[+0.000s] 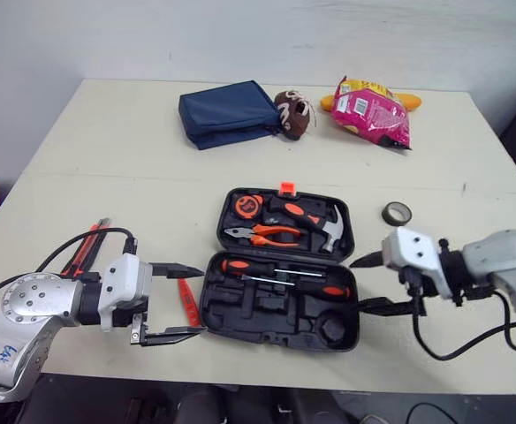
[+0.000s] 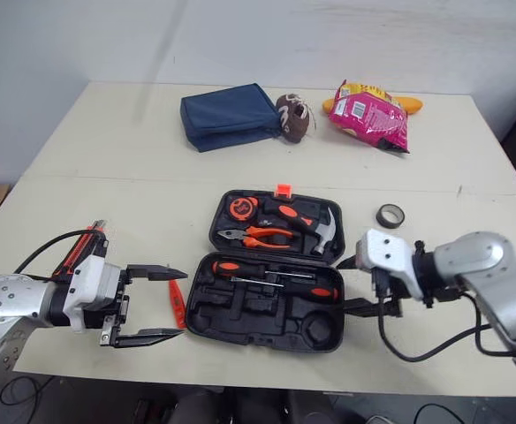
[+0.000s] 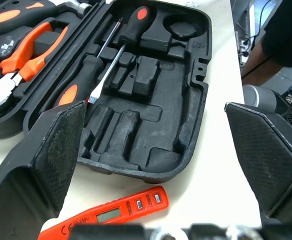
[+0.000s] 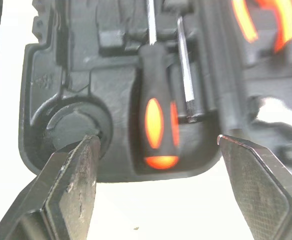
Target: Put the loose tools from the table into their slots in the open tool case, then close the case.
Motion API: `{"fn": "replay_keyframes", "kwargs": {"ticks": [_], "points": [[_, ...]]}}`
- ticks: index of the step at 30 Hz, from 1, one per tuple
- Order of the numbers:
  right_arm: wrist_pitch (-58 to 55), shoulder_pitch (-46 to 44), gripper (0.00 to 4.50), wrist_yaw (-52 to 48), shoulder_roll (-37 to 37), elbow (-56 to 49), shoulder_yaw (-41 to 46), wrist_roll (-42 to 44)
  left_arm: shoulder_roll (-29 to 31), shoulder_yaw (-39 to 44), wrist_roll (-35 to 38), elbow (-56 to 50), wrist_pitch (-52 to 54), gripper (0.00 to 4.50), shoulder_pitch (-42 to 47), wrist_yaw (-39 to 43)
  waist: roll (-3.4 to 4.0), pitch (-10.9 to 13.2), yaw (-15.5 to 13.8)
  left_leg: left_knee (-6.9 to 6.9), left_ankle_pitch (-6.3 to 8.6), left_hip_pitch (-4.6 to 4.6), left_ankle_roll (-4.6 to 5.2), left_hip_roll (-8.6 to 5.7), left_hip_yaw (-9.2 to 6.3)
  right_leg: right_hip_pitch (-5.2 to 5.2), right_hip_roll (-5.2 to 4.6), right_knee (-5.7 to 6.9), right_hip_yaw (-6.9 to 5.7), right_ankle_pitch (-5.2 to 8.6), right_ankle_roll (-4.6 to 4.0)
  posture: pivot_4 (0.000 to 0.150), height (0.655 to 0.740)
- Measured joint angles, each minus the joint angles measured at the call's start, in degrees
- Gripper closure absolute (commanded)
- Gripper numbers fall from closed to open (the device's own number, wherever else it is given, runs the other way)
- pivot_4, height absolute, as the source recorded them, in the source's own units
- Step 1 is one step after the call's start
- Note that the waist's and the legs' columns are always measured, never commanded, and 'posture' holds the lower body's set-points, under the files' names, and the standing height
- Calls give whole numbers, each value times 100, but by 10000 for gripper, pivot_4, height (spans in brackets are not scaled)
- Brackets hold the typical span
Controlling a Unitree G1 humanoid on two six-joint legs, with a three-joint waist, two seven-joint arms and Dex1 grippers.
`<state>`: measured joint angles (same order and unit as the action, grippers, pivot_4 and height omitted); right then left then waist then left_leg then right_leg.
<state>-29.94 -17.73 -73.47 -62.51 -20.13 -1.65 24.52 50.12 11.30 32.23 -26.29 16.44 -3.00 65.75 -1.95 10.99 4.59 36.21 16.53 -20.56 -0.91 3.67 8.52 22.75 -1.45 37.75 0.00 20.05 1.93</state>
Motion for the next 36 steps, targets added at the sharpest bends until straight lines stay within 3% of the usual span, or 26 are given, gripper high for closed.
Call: {"fn": "replay_keyframes", "kwargs": {"ticks": [2, 4, 7, 10, 11, 14, 23, 36], "points": [[1, -107, 5725, -43, 99, 89, 16, 89, -2, 0, 0, 0, 0, 0, 4, -26, 0, 0, 0, -1, 0, 0, -1, 0, -1, 0, 0, 0, 0, 0, 0, 1500, 7400], [52, -179, 11110, 0, 647, 167, 171, 382, -43, -9, -1, 0, -1, 0, 62, -77, -4, -2, 6, -1, -1, 0, -1, 1, -1, -1, 1, 1, 0, 0, 0, 1500, 7400], [358, 80, 24567, 36, 1340, 163, 154, 666, -95, -92, 0, -2, -2, 0, 210, -135, -2, -1, -17, -1, -1, -4, -1, -1, -3, 0, 1, 0, 0, 0, 0, 1500, 7400], [1129, 379, 41226, -181, 1636, 287, -96, 413, -102, -112, 0, 5, 3, 0, 232, -143, -2, -1, -82, 5, 2, -8, 2, -1, 0, 0, 0, -6, -1, 0, 1, 1500, 7400], [1270, 350, 44701, -130, 1835, 360, -119, 371, -102, -123, 0, 9, 4, 0, 252, -141, -2, -1, -83, 8, 1, -7, 2, -1, 2, -1, 0, -4, 0, 0, 2, 1500, 7400], [1686, 222, 44701, 157, 2406, 784, -345, 94, -106, -171, 0, 6, 6, 0, 366, -144, -4, -2, -59, 16, 0, -3, 0, -1, 3, -2, 0, 8, 0, -1, 2, 1500, 7400], [2135, -30, 44701, 268, 2628, 1709, -916, -620, -106, -180, -1, -9, 53, 0, 351, -185, -3, -2, -82, 16, -1, 2, -1, 0, 2, -2, 0, 16, 0, -1, 0, 1500, 7400], [1625, -209, 44701, 785, 2487, 1192, -1408, -1272, -103, -209, -21, -49, 169, 0, 279, -270, -67, -52, -15, -2, -6, 40, 9, 3, -4, -32, -2, 17, -7, -15, -22, 1500, 7400]]}}
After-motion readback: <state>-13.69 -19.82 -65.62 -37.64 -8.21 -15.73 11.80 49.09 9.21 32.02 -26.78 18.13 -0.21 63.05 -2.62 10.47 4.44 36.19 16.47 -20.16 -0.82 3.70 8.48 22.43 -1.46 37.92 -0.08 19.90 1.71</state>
